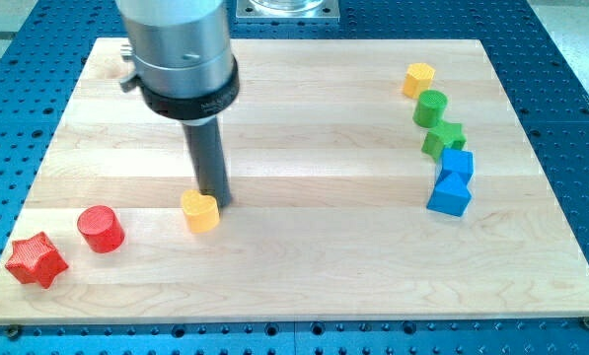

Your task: Move the hexagon to the right of the heart

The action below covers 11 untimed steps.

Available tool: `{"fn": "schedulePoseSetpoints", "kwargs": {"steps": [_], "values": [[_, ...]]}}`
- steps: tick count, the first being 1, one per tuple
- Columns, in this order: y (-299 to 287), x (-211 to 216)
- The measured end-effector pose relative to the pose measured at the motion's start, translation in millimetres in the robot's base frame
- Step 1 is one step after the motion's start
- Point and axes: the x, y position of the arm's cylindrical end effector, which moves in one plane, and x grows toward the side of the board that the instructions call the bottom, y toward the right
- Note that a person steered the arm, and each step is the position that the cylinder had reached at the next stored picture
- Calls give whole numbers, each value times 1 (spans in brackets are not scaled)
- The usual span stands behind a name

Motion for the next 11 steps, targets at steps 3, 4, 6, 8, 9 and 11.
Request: {"fn": "schedulePoseSetpoints", "kwargs": {"steps": [3,4,6,8,9,11], "values": [[-22,42],[44,-23],[119,-214],[320,-265],[331,-239],[210,-174]]}}
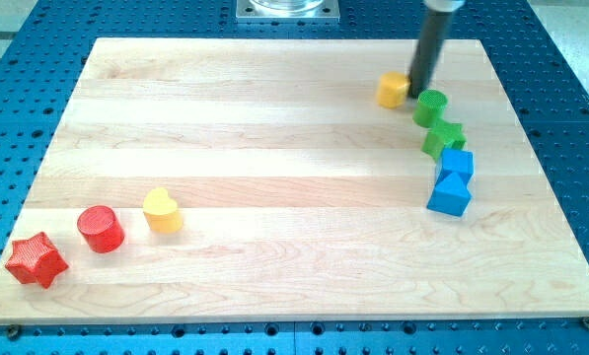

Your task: Move the hexagon to the right of the heart

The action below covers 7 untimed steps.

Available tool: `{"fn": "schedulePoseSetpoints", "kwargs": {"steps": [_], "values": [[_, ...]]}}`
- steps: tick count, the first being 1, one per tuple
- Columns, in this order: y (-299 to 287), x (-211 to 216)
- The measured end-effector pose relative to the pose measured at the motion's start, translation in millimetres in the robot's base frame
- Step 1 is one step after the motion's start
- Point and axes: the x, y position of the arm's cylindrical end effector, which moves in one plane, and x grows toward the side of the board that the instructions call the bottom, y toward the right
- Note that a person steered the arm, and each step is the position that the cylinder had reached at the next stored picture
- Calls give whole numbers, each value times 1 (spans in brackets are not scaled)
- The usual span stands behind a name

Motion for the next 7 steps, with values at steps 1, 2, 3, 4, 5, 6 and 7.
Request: {"fn": "schedulePoseSetpoints", "kwargs": {"steps": [1,2,3,4,5,6,7], "values": [[-15,-2],[-34,-9],[-110,23],[-141,30],[-171,56],[-183,73],[-233,63]]}}
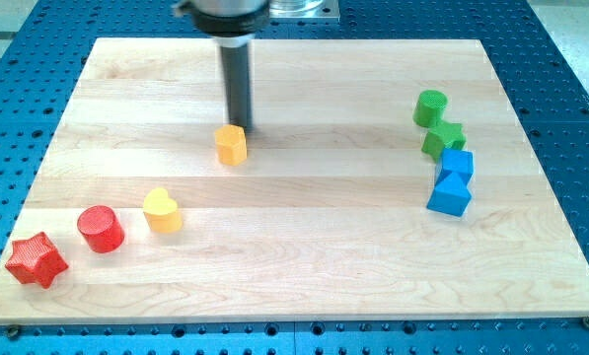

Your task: Move the hexagon to the right of the heart

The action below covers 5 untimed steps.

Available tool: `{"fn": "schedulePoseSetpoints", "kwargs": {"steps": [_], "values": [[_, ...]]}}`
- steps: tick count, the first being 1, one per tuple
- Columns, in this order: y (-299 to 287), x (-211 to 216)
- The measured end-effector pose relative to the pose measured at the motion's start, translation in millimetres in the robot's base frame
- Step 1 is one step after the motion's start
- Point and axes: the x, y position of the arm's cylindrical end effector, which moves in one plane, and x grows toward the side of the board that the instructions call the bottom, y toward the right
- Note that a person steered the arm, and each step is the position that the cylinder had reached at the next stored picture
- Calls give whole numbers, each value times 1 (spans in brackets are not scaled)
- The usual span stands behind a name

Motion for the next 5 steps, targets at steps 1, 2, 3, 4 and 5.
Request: {"fn": "schedulePoseSetpoints", "kwargs": {"steps": [1,2,3,4,5], "values": [[-7,38],[15,28],[38,14],[37,53],[5,95]]}}
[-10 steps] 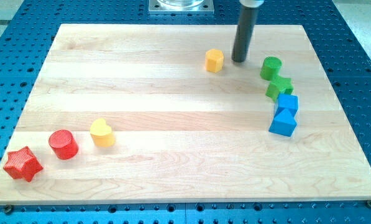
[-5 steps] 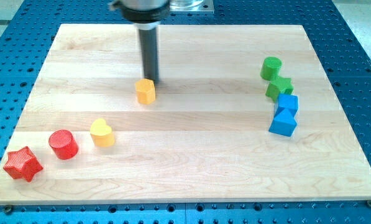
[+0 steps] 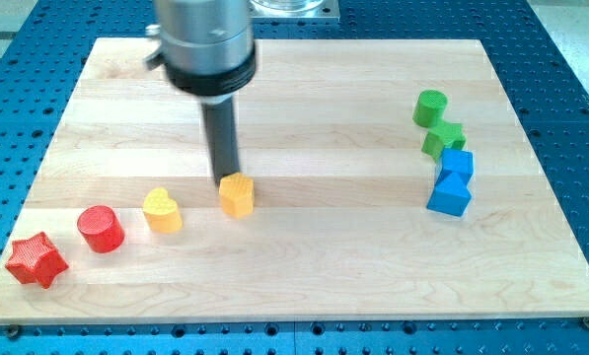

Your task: Move the hexagon to the right of the heart

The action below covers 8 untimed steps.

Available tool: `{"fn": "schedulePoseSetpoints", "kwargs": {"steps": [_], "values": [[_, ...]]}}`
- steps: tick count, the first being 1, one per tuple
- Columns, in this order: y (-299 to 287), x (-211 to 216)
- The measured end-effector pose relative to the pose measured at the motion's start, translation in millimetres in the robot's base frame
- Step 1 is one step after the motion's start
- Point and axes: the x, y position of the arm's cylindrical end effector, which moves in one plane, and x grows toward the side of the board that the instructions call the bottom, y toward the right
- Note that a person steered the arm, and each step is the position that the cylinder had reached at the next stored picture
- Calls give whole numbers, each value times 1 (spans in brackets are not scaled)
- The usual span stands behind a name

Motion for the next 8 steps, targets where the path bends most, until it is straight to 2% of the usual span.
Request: {"fn": "schedulePoseSetpoints", "kwargs": {"steps": [1,4,5,6,8], "values": [[53,-31],[58,39],[77,1],[51,-13],[35,24]]}}
